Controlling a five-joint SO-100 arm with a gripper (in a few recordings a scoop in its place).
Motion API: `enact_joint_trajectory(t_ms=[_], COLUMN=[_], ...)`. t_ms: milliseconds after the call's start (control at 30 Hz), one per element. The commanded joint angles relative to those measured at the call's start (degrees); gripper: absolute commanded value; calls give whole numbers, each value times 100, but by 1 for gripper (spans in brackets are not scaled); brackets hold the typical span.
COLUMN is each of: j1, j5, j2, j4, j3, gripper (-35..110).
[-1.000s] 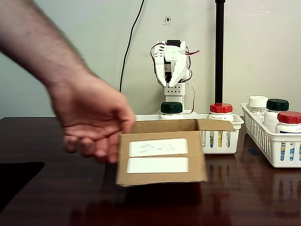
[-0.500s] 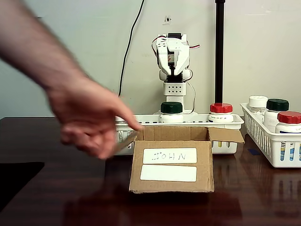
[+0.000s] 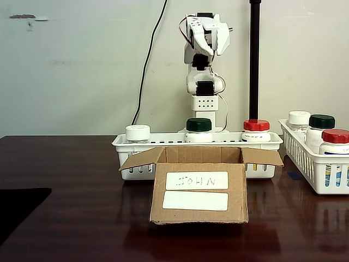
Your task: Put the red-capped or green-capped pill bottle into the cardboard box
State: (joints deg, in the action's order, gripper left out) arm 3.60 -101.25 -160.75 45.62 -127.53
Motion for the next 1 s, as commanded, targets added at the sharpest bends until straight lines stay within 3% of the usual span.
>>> enact_joint_trajectory(t_ms=[0, 200, 367, 567, 767, 967], j1=[255, 422, 536, 826, 1406, 1274], j5=[-554, -668, -738, -1178, -2180, -2074], j2=[773, 2109, 2522, 2399, 2399, 1784], j4=[-1063, -2962, -3243, -2206, -870, -501], j3=[281, 299, 466, 624, 712, -123], gripper=[1, 6, 39, 67, 67, 67])
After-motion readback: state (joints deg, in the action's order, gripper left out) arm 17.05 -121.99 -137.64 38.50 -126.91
